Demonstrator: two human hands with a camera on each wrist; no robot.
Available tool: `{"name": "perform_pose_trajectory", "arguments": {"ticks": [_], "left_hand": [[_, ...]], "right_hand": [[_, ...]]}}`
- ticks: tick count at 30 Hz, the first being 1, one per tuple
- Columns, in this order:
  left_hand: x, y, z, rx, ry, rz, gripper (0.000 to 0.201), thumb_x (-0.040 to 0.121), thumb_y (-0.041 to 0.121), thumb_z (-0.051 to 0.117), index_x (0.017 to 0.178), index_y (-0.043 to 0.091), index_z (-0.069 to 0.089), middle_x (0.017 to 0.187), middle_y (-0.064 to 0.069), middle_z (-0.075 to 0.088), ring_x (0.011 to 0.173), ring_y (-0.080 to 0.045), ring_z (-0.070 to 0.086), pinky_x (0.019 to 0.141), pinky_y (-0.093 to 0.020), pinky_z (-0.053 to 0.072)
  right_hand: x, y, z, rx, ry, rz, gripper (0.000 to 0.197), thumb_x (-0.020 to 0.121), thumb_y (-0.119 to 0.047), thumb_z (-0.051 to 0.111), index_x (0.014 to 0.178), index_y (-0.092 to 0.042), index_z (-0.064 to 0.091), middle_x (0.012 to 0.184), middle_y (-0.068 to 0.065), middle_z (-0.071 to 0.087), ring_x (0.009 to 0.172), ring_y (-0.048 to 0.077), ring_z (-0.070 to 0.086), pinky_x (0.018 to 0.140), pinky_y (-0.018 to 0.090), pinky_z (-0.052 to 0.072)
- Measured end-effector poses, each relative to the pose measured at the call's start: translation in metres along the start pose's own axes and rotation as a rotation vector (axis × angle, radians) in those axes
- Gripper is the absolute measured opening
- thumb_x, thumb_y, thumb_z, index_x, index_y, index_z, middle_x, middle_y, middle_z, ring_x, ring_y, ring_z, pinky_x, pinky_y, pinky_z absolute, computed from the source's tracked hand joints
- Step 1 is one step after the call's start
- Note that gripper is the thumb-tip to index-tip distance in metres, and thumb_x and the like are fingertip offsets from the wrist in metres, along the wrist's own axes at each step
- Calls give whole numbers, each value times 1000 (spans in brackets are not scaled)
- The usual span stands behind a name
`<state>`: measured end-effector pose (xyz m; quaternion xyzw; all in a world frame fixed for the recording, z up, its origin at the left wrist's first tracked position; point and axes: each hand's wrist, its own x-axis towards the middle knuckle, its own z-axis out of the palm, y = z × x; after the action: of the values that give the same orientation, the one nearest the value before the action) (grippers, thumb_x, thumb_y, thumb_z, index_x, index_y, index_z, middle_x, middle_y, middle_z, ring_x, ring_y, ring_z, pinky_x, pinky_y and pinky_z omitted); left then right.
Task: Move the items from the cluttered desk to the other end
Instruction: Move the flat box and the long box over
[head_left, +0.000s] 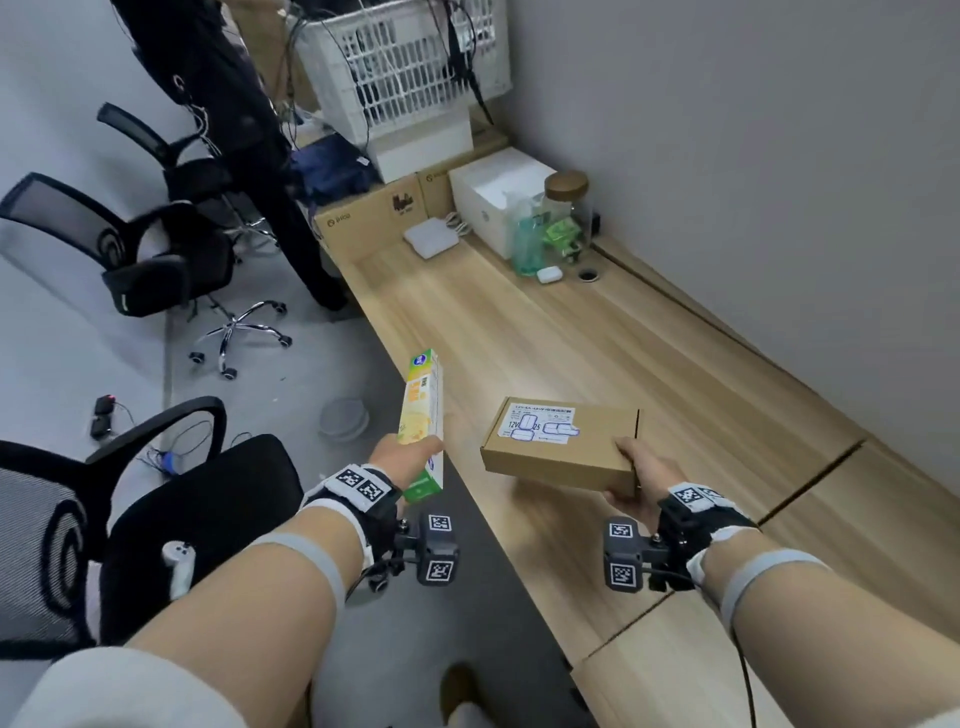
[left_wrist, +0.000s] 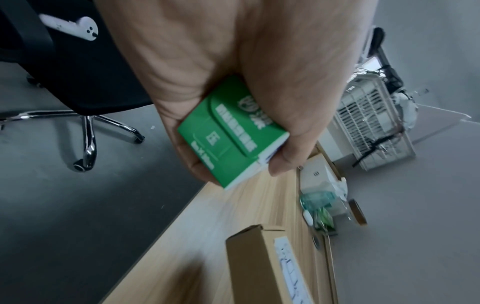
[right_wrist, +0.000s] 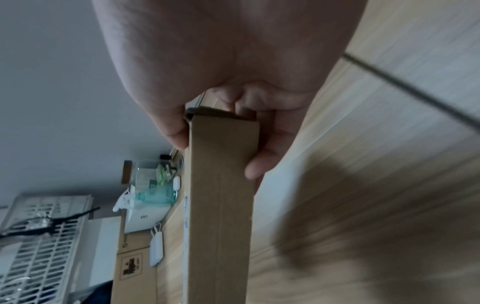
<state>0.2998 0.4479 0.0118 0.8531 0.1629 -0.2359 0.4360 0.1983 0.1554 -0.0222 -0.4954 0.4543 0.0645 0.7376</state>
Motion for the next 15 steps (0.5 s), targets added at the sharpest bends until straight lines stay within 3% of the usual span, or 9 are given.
{"name": "perform_pose_trajectory", "arguments": {"ticks": [3,5,6,8,10,15], "left_hand": [[45,9,-16,-108,0,-31,50,88,31,71,126,2,59,108,-15,69,86,-29,68,68,-32,56],[90,19,-33,-160,-7,-17,57,87,43,71,124,2,61,109,-15,70,92,-32,70,82,-39,58],[112,25,-42,-164,-18,-7,61,87,52,68,122,3,62,108,-15,71,91,-31,70,83,-38,57],[156,38,-59,-109,-40,17,69,90,64,55,121,3,62,106,-12,70,83,-25,68,70,-30,51],[190,53,-76,-58,-52,50,69,96,62,44,124,1,61,105,-11,67,79,-23,64,60,-27,43],[269,82,-102,-7,-130,23,66,103,52,32,134,-4,51,126,-20,63,93,-29,60,76,-30,42]], "right_hand": [[19,-14,32,-20,28,6,31,84,-30,72,95,-3,61,82,15,62,68,29,60,53,33,55],[40,-26,62,-11,68,-6,32,84,-29,72,96,-2,61,82,16,61,70,29,60,56,35,55],[51,-33,77,-5,96,-14,34,83,-29,73,97,-1,60,83,16,62,71,30,60,58,37,56],[70,-47,108,14,146,-10,35,82,-31,73,97,-2,60,85,17,63,74,32,62,61,40,58],[84,-59,139,31,184,-3,33,83,-32,73,94,-3,60,85,17,63,75,32,62,61,40,58],[109,-79,205,65,209,28,28,87,-31,71,90,-6,59,84,15,62,73,30,61,62,39,56]]}}
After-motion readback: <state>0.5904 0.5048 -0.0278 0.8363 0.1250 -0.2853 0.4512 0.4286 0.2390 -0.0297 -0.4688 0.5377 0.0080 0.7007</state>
